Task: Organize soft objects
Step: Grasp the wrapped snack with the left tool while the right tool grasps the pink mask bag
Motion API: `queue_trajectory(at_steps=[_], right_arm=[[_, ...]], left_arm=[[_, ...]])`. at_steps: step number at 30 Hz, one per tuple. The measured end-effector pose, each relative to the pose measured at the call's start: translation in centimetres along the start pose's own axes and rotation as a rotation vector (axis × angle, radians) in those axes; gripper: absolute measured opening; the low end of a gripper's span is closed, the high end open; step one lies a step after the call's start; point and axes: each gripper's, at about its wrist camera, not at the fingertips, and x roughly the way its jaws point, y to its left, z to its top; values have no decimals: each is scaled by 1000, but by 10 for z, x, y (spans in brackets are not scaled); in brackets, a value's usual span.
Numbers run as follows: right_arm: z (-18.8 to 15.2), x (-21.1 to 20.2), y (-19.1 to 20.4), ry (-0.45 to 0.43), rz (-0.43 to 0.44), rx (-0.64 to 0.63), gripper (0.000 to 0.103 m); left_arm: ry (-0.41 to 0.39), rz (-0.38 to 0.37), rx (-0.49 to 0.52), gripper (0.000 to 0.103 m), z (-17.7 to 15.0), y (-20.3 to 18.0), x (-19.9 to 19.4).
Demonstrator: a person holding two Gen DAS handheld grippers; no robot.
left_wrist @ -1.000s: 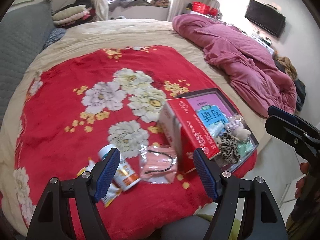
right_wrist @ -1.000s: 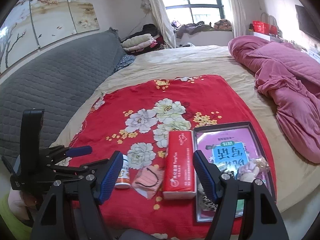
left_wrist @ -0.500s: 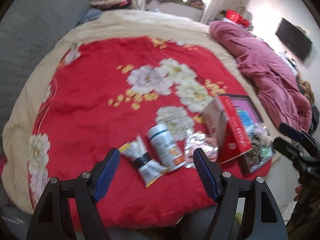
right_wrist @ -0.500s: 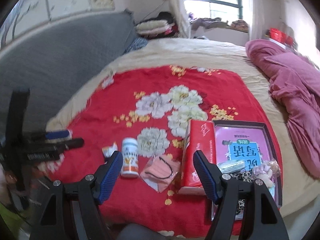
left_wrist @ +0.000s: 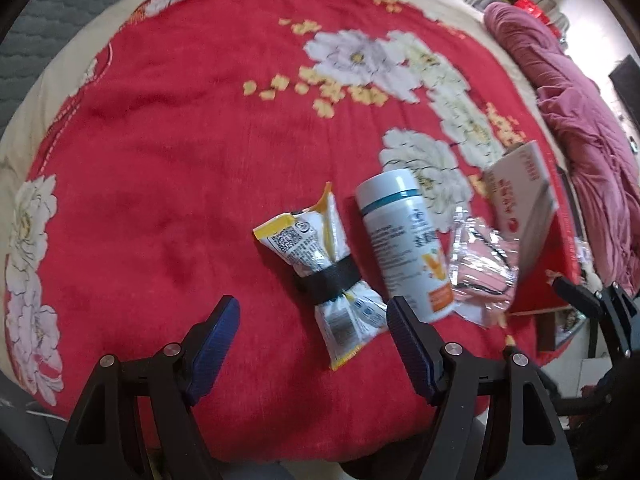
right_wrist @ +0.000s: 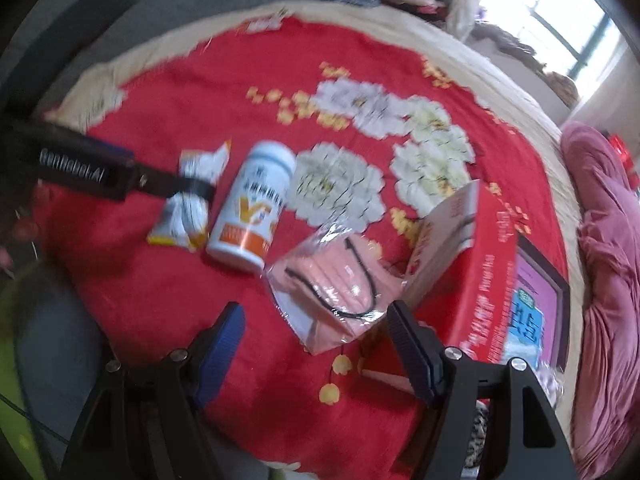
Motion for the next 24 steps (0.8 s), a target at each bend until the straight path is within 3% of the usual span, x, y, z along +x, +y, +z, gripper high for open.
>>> queue_trajectory(at_steps=[9, 12, 16, 17, 22, 24], right_arm=[[6, 47, 22, 78, -63, -171, 73], [6, 65, 26, 114, -133, -230, 73], [10, 77, 16, 118, -159, -212, 73], [11, 78, 13, 115, -159, -204, 70], [21, 86, 6, 103, -163, -168, 32], [24, 84, 6, 81, -166, -162, 24]], left_arm=[[63, -18, -66, 77, 14, 8, 35], [75, -34, -77, 77, 17, 9, 43], [87, -41, -83, 77, 20, 7, 52], [91, -39, -86, 78, 21, 7, 54], [102, -17, -91, 78, 24, 5, 63], [97, -7, -98, 78, 25, 4, 65]])
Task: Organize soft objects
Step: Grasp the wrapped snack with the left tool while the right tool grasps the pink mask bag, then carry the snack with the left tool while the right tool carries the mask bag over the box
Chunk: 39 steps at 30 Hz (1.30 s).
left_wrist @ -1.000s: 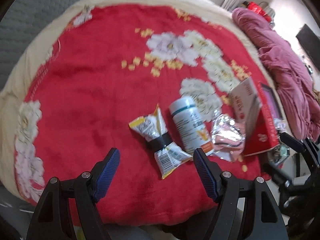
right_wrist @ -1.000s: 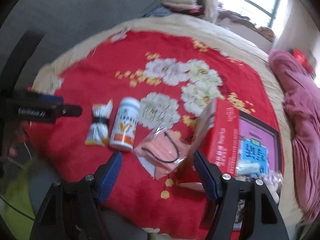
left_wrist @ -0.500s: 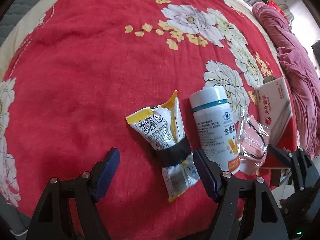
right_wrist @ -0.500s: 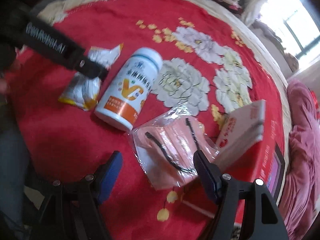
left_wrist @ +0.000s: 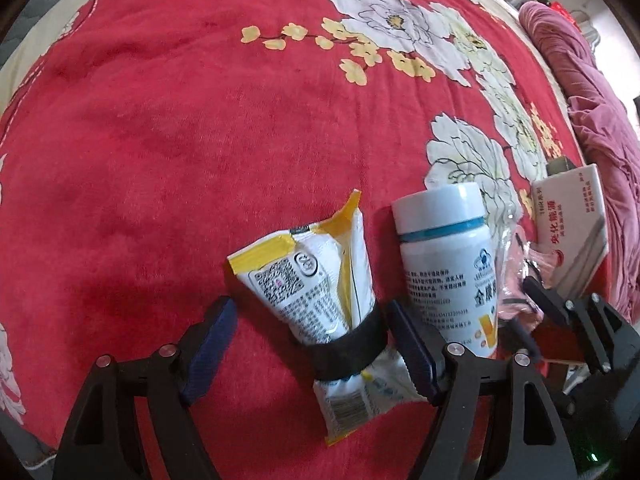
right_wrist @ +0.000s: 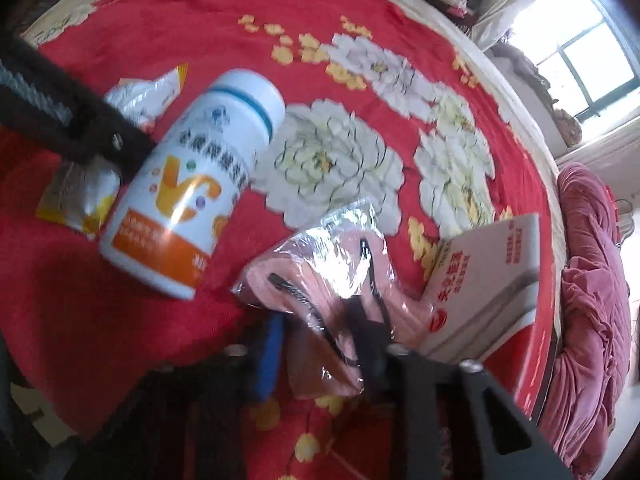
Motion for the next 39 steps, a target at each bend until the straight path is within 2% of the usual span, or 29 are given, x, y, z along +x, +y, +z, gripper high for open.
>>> queue_trajectory(at_steps=[2, 4, 6, 9, 13, 16, 23, 27, 32, 39], right_arm=[[1, -7, -9, -31, 26, 62, 20], [0, -20, -24, -70, 94, 157, 19], [-4, -32, -36, -103, 146, 229, 18], [-12, -54, -53, -164, 211, 329, 18], [-22, -81, -73, -249, 300, 445, 18], [-28, -100, -84, -298, 328, 501, 18], [-49, -147, -115, -391, 313, 597, 18], [-73, -170, -143, -424, 262, 655, 18], [-116, -188, -183, -448, 191, 759, 18], [-176, -198, -225, -454, 110, 867, 18]], left_arm=[[-9, -2, -12, 78, 2, -1, 1], [-26, -10, -29, 77, 3, 1, 1], [-42, 9, -26, 60, 4, 2, 0], [-51, -6, -21, 45, 4, 5, -5], [-69, -50, -38, 45, 4, 10, -16], [-100, -78, -35, 45, 2, 7, -34], [-206, -132, 84, 44, -4, -38, -102], [-245, -179, 182, 44, -12, -83, -134], [-269, -229, 303, 44, -24, -153, -155], [-249, -273, 428, 44, -41, -238, -156]])
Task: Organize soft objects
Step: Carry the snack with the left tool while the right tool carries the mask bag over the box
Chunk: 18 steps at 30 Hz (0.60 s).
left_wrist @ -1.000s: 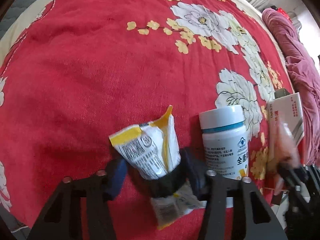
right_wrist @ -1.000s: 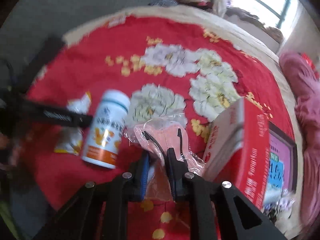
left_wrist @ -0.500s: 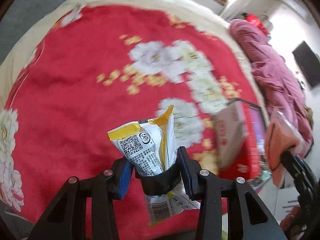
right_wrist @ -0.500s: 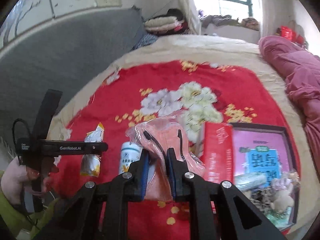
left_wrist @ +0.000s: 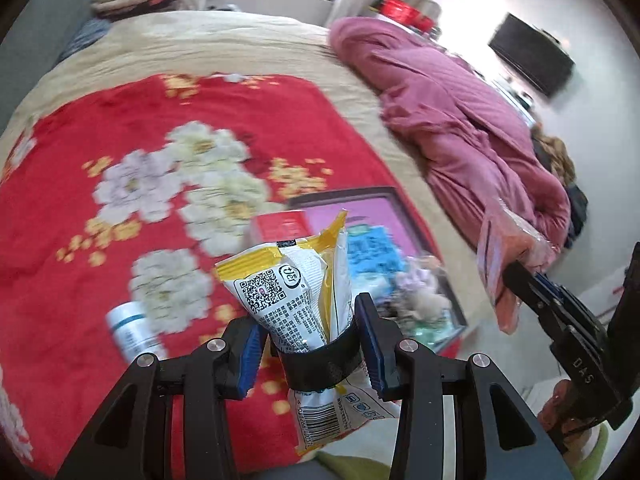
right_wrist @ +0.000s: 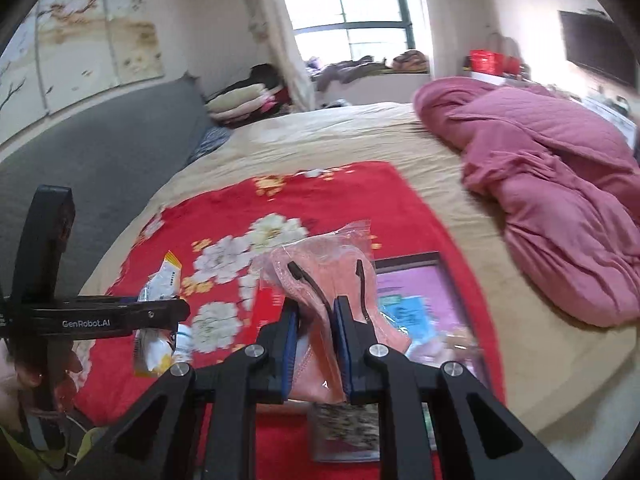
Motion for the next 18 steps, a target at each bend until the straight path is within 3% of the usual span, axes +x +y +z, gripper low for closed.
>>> queue_trajectory(at_steps=[8, 18], right_arm=[[-9, -17, -66, -9, -59, 86, 18], [-36, 2, -119, 42, -77, 175, 18]], left_arm=[[62, -20, 110, 44, 4, -73, 43], [147, -5, 184, 44, -8, -108, 105]])
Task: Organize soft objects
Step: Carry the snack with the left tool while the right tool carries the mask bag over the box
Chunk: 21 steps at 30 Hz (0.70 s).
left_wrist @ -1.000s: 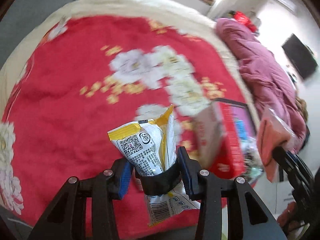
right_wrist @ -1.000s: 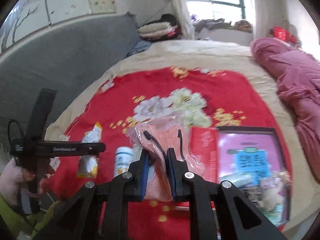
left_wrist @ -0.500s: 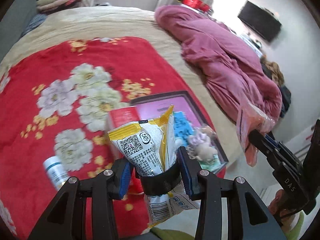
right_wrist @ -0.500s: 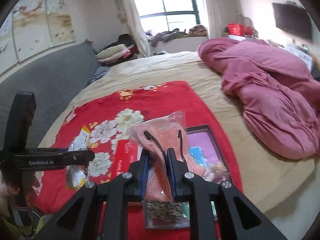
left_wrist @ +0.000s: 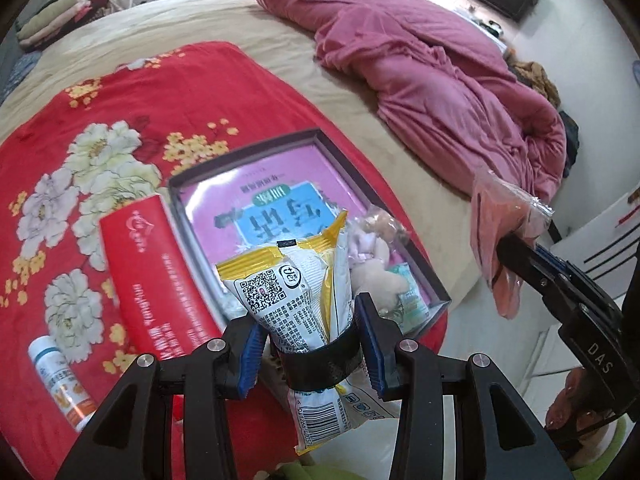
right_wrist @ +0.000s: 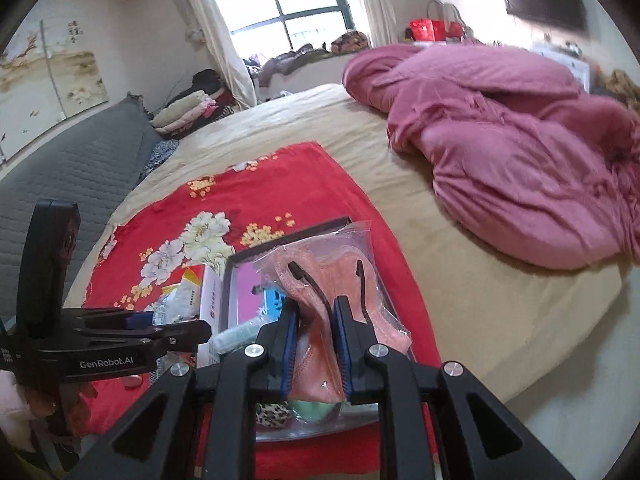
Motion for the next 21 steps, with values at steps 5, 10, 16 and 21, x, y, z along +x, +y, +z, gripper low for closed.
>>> queue_trajectory(at_steps=[5, 10, 16, 21], right_arm=[[-7, 14, -12, 27, -5, 19, 18], [-9, 31, -15, 55, -20, 1, 18], [-17, 55, -15, 102, -30, -19, 18], [-23, 75, -12, 138, -40, -44, 18]], left_arm=[[22, 11, 16, 44, 4, -6, 21], [34, 26, 30, 44, 8, -9, 37], [50, 31, 39, 44, 7, -8, 51], [67, 31, 37, 44, 4, -5, 62]])
